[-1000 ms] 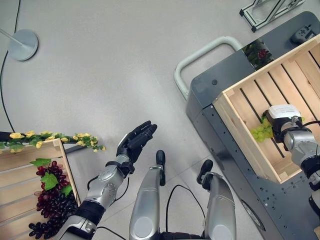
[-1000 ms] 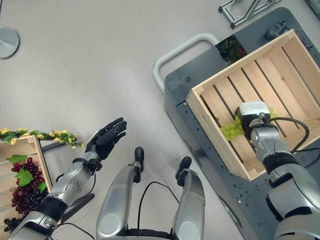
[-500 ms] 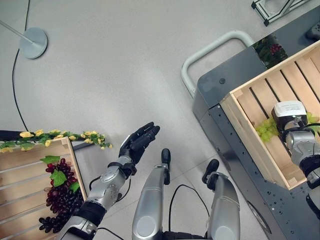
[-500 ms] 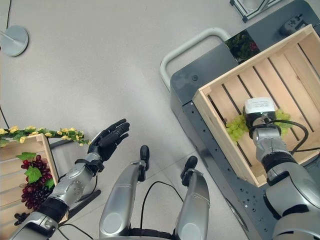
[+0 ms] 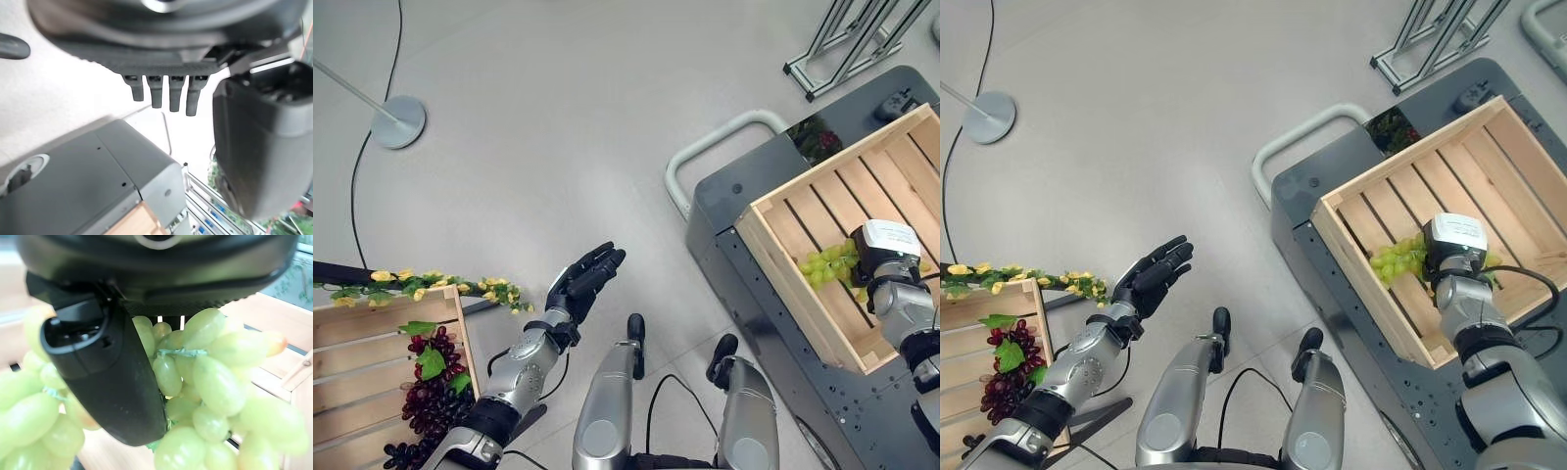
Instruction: Pick up the fruits from the basket on one side to the basket on the other side
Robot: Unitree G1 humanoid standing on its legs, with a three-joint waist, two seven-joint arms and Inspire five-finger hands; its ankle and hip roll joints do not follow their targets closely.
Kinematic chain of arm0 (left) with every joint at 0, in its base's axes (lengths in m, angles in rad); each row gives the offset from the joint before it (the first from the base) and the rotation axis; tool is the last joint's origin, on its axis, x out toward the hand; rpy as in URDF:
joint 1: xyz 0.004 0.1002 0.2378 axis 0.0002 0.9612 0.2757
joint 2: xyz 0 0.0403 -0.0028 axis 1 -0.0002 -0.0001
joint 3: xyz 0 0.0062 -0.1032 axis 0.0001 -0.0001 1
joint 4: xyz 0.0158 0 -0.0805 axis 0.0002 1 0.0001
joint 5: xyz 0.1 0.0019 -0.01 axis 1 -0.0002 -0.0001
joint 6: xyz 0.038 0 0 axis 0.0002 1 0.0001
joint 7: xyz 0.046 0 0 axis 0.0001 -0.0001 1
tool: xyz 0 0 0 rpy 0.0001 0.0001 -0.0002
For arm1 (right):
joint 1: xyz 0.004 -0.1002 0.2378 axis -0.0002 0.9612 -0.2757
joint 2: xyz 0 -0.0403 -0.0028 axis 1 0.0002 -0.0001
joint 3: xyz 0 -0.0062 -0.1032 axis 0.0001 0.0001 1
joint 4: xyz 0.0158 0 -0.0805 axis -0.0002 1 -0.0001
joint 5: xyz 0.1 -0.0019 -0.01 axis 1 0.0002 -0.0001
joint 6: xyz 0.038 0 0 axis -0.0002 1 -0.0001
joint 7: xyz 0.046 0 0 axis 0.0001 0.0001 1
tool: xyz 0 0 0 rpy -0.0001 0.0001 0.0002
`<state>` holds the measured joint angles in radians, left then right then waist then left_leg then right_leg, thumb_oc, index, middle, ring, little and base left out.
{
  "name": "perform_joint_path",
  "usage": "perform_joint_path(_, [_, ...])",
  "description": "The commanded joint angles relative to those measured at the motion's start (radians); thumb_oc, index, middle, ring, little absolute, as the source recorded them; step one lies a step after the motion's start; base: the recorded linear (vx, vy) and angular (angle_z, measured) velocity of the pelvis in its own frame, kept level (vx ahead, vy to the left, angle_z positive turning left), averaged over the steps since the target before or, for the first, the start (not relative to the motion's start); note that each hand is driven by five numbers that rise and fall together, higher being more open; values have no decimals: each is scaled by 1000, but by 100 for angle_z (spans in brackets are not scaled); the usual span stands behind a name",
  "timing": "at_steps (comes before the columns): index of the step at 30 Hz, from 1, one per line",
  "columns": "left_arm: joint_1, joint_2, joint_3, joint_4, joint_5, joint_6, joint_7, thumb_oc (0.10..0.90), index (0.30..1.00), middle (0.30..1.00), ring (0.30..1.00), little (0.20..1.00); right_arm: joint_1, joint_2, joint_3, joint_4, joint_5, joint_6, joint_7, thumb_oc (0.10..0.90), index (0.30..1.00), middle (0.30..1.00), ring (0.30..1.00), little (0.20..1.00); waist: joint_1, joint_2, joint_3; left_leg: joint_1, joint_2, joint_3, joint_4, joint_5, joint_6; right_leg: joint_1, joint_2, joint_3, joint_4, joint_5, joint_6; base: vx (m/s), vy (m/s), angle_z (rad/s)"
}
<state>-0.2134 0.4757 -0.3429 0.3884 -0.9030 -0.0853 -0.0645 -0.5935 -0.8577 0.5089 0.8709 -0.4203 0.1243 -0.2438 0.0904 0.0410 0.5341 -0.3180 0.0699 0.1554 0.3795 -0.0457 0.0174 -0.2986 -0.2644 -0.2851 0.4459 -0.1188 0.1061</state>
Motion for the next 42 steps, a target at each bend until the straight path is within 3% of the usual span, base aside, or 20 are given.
perform_joint_path(1, [8, -2, 53, -121, 44, -72, -28, 800, 900, 900, 900, 900, -77, -118, -96, -58, 53, 1, -103, 400, 300, 300, 300, 300, -1, -50, -29, 88, 22, 25, 75, -93, -13, 105, -6, 3, -72, 105, -1, 100, 45, -5])
perform_joint_path(9, [28, 3, 49, -113, 197, -35, -66, 800, 900, 900, 900, 900, 28, -84, -194, -163, 153, 3, -70, 400, 300, 300, 300, 300, -10, -76, -153, 242, 29, 44, -68, -64, -26, 261, 8, 2, -214, 125, 17, 93, 45, -6])
perform_joint_path(22, [-7, 5, 24, -122, 301, -56, -96, 800, 900, 900, 900, 900, 39, -69, -255, -312, 304, -68, -11, 400, 300, 300, 300, 300, -18, -87, -345, 384, 21, 15, -333, 34, -59, 371, 34, -9, -398, 185, 38, 50, 55, -2])
perform_joint_path(26, [-56, 17, 15, -125, 373, -72, -94, 800, 900, 900, 900, 900, -13, -49, -266, -361, 422, -84, 53, 400, 300, 300, 300, 300, -15, -86, -386, 419, 30, 13, -413, 65, -76, 403, 39, -37, -463, 209, 47, 10, 29, 5])
perform_joint_path(31, [-154, 17, 7, -116, 351, -69, -90, 800, 900, 900, 900, 900, -92, 18, -262, -375, 644, -93, 136, 400, 300, 300, 300, 300, -11, -83, -425, 435, 38, 10, -464, 90, -96, 434, 44, -76, -523, 228, 52, 15, 16, 8])
perform_joint_path(36, [-240, -14, -12, -102, 309, -29, -88, 800, 900, 900, 900, 900, -137, 107, -265, -362, 889, -100, 212, 400, 300, 300, 300, 300, -11, -81, -448, 443, 40, 4, -465, 87, -97, 449, 47, -88, -521, 217, 45, 29, 20, 8])
perform_joint_path(42, [-351, -47, -75, -44, 332, 24, -81, 800, 900, 900, 900, 900, -214, 229, -264, -341, 1137, -52, 299, 400, 300, 300, 300, 300, -1, -75, -474, 448, 37, -16, -467, 80, -99, 469, 47, -108, -526, 202, 42, 20, 19, 13])
